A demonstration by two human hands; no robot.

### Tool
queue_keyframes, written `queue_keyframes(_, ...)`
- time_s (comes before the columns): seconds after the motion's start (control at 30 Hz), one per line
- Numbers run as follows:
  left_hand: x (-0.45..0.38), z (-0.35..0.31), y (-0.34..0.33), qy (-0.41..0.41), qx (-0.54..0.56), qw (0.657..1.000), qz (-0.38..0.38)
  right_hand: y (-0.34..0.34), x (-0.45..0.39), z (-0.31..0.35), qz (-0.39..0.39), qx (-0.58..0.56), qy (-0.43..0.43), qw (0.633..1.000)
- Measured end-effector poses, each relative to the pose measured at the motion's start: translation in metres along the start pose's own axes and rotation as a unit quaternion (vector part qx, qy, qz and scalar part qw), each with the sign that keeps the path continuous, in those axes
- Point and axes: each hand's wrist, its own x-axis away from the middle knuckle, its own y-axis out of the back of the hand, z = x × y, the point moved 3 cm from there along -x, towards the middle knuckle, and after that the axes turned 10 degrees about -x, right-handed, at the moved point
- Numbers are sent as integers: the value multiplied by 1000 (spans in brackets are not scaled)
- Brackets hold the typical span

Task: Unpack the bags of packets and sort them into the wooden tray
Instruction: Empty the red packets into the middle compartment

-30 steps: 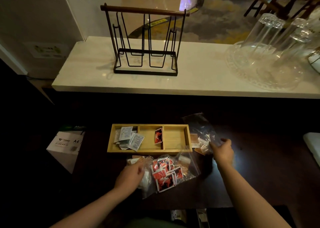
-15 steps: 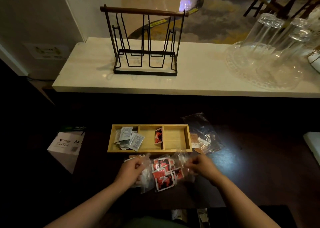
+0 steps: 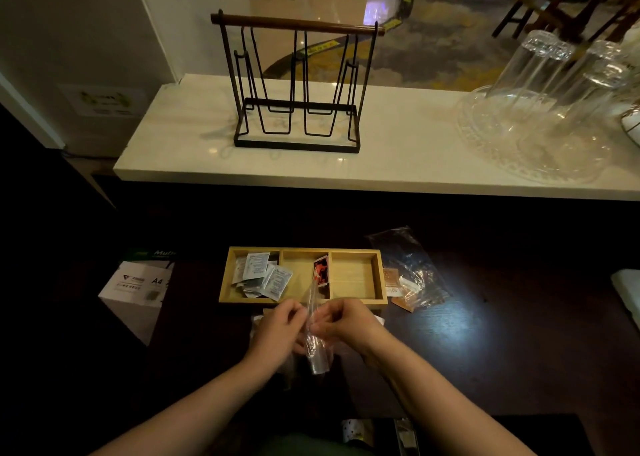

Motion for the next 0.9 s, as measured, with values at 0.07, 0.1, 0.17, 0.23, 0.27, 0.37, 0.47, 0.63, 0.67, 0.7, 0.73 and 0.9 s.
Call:
queue_keyframes(0.07, 2, -1, 3, 8, 17, 1000, 6, -4, -3, 2, -9, -13, -7, 1000)
queue_keyframes(0.1, 3, -1, 4, 11, 16, 1000, 10, -6, -4, 2, -13, -10, -12, 1000)
queue_keyframes(0.17, 4, 0, 6, 22, 13, 1000, 12, -10, -6, 2, -23, 9, -10, 1000)
queue_keyframes(0.23, 5, -2, 8, 40, 11, 999, 12, -12, -8, 0, -44, 41, -3, 998)
queue_keyframes(0.27, 5, -3, 10, 47, 1, 999, 9, -14, -9, 0, -53, 54, -1, 997)
queue_keyframes(0.37, 3, -5, 15, 44, -49, 998, -2, -17, -10, -2, -66, 74, 8, 995)
queue_keyframes(0.47, 3, -6, 17, 30, -68, 997, 1, -21, -6, 0, -64, 78, 18, 995)
queue_keyframes(0.63, 3, -3, 23, 15, -63, 998, 19, -21, 0, 1, -20, -61, -11, 998)
queue_keyframes(0.67, 4, -3, 22, 10, -64, 998, 25, -21, 2, 0, -13, -93, -25, 995)
queue_keyframes(0.7, 5, -2, 21, 6, -63, 998, 29, -21, 2, -2, -6, -127, -38, 991)
queue_keyframes(0.73, 5, -2, 20, 3, -57, 998, 31, -21, 2, -3, 1, -162, -49, 986)
queue_keyframes(0.9, 10, -11, 17, -13, -46, 998, 37, -17, 2, -2, 20, -226, -37, 973)
